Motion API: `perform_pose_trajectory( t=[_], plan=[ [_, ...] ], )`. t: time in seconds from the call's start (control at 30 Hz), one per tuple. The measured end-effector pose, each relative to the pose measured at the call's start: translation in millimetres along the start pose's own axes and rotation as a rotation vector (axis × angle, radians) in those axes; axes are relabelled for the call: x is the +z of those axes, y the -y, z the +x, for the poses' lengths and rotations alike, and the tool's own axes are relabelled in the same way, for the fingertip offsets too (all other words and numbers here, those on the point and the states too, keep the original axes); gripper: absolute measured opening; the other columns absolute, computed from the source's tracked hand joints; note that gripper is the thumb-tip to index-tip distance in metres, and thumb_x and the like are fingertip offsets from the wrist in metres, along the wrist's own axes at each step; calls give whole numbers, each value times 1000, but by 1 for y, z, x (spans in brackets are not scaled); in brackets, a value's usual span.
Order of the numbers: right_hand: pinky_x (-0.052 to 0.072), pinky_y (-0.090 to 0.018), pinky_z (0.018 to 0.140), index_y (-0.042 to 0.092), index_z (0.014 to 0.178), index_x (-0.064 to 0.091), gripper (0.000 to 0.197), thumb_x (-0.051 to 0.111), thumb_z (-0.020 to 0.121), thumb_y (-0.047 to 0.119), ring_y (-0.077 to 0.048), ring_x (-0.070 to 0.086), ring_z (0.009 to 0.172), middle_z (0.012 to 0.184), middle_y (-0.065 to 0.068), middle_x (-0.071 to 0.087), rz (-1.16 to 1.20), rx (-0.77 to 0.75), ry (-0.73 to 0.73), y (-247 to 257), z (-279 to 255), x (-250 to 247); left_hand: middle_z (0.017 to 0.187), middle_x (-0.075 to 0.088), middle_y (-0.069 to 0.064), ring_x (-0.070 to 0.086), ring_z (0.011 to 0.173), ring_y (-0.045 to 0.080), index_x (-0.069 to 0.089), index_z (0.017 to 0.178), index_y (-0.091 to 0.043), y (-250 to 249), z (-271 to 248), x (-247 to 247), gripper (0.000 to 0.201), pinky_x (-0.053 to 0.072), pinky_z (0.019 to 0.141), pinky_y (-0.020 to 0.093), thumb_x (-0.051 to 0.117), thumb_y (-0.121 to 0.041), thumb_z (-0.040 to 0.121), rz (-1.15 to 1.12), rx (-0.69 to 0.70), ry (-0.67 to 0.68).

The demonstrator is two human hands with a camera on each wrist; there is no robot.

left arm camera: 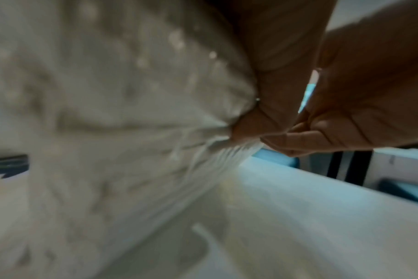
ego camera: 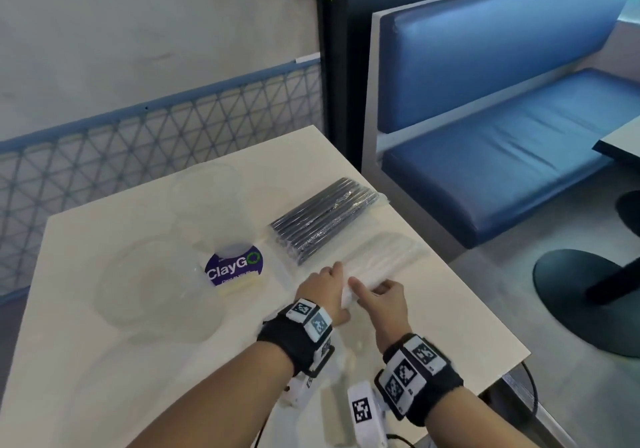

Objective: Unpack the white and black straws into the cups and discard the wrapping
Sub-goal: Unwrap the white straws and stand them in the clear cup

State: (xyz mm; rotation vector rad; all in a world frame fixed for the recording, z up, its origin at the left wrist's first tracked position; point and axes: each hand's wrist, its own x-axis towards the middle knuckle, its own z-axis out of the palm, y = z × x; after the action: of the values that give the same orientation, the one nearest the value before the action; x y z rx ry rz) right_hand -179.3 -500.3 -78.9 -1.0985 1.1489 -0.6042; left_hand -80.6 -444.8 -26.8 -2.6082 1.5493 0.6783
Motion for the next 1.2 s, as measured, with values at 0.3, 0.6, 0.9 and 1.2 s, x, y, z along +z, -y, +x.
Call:
perform_pose_trajectory(
  t=[0.3,0.6,0.9,1.2],
  plan=[
    [43,-27,94,27,133,33,71,74,76,30,-12,49,109,125,4,40,-102,-361,116,51,-26,9,109,64,2,60,90,16,49,121,-18,67,-63,-43,73,44,74,21,67,-35,52,-634,40,-165],
    [54,-36,89,26,138,34,80,72,69,44,-10,62,106,126,1,56,-73,-373,611,67,-59,50,103,64,-18,63,96,0,47,113,-37,97,-125,-37,71,49,82,21,77,-42,49,-975,16,-388],
    [52,-17,82,36,121,47,48,71,80,30,2,54,106,120,12,54,-169,-518,708,65,-92,90,93,75,-1,70,91,14,69,95,-21,115,-164,-23,56,55,86,42,83,-37,44,-1273,-169,-676],
    [53,-38,83,6,83,57,10,55,92,10,-21,57,88,92,-13,58,-69,-313,855,66,-100,115,84,75,-7,71,87,12,70,88,-20,135,-198,13,55,55,77,29,83,-35,37,-1410,-286,-806]
  ],
)
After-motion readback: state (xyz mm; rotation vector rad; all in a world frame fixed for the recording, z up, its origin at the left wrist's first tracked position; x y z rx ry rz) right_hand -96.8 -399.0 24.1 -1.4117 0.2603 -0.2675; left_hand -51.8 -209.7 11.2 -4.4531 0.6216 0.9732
